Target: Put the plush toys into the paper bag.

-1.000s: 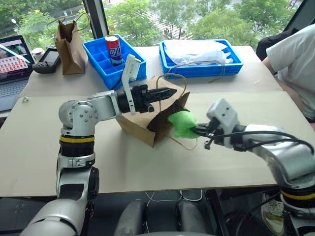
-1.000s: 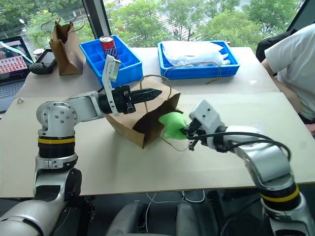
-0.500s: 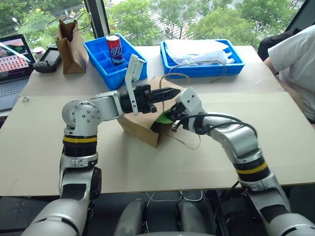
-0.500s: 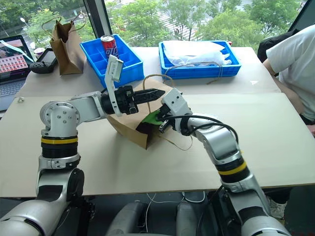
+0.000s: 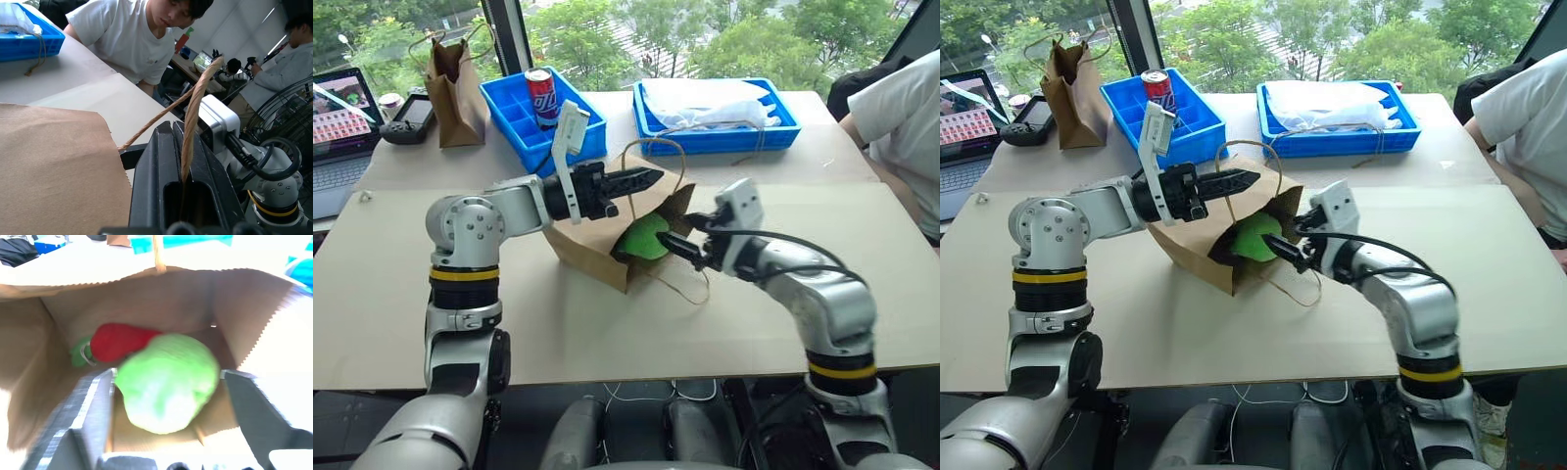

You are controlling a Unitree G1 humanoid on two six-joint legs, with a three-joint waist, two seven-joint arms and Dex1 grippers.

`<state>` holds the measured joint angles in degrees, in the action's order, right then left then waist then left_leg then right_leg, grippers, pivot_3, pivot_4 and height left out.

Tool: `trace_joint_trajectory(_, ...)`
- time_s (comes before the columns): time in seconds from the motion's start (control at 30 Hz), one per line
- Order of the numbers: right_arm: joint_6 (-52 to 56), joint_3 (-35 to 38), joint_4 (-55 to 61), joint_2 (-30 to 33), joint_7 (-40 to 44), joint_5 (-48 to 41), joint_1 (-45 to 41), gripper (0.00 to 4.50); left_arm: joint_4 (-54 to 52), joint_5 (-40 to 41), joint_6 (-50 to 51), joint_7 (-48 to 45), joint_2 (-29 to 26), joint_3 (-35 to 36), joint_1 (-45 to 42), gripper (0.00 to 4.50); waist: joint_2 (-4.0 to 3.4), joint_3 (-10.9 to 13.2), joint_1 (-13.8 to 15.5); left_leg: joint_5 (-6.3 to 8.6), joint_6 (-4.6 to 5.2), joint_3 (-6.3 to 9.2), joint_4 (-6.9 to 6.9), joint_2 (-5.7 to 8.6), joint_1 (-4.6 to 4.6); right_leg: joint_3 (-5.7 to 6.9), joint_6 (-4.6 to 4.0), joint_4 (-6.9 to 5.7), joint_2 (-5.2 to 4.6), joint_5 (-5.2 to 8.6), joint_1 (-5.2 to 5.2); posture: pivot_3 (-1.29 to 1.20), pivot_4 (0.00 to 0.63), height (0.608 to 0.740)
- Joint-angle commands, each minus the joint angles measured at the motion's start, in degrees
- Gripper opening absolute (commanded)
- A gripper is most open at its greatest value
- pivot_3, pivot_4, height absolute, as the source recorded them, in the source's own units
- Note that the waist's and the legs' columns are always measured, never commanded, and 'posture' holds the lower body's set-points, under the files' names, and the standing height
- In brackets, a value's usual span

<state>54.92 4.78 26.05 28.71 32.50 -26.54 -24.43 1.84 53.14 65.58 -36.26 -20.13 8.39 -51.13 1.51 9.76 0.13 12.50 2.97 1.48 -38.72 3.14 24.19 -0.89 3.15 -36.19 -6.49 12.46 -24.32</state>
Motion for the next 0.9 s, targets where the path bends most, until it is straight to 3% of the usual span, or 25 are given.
trace_joint_trajectory(0.03,2.16,4.66,7.40,7.91,5.53,-4.51,4.04,4.46,-0.41,-0.08,-1.34,-1.28,-0.45,0.24,-1.31,0.00,0.00,0.00,0.14,0.00,0.00,0.01,0.01,0.00,-0.01,0.01,0.00,-0.01,0.00,0.00,0.01,0.00,0.150,0.740)
trace_joint_trajectory(0.17,1.13,0.04,11.72,14.43,8.35,-4.30,9.21,4.46,0.35,-0.51,-1.82,-1.89,-0.47,-0.21,-1.77,0.00,0.01,0.00,-0.05,0.01,0.02,-0.01,0.00,-0.05,-0.02,0.02,0.00,0.04,0.03,0.01,0.04,0.00,0.150,0.740)
trace_joint_trajectory(0.27,-3.39,-8.55,10.72,14.53,6.25,1.74,10.28,4.46,0.82,-0.77,-2.13,-2.17,-0.46,-0.47,-2.23,0.00,0.01,0.00,-0.44,0.01,0.02,-0.02,0.00,-0.11,-0.09,0.00,0.00,-0.01,0.07,0.01,0.08,0.00,0.150,0.740)
trace_joint_trajectory(0.43,-7.00,-15.48,8.27,11.30,3.82,6.30,9.24,4.46,0.96,-1.22,-2.15,-2.36,-0.34,-0.40,-2.56,0.00,0.01,0.00,-0.40,-0.02,0.01,-0.02,-0.06,-0.06,-0.09,-0.01,0.00,-0.02,0.05,0.01,0.10,0.00,0.150,0.740)
trace_joint_trajectory(0.53,-8.45,-18.71,5.49,10.47,2.74,9.79,8.31,3.69,0.86,-1.31,-2.17,-2.33,-0.28,-0.35,-2.56,0.00,0.01,0.00,-0.30,-0.02,0.01,-0.02,-0.06,-0.04,-0.07,-0.02,0.00,0.00,0.03,0.00,0.08,0.00,0.150,0.740)
trace_joint_trajectory(0.67,-11.02,-21.00,3.38,11.36,2.99,13.82,7.37,2.33,0.65,-1.30,-2.11,-2.19,-0.28,-0.19,-2.68,0.00,0.01,0.00,0.02,-0.02,0.00,-0.02,-0.06,-0.02,-0.07,-0.01,0.00,0.01,0.01,0.00,0.07,0.00,0.150,0.740)
trace_joint_trajectory(0.9,-14.61,-12.17,3.59,13.46,5.07,12.64,5.47,0.08,1.25,-1.74,-2.63,-2.28,-0.77,0.15,-3.25,0.00,0.01,0.00,0.09,-0.02,0.00,-0.02,-0.06,-0.03,-0.06,-0.01,0.00,0.01,0.02,0.00,0.06,0.00,0.150,0.740)
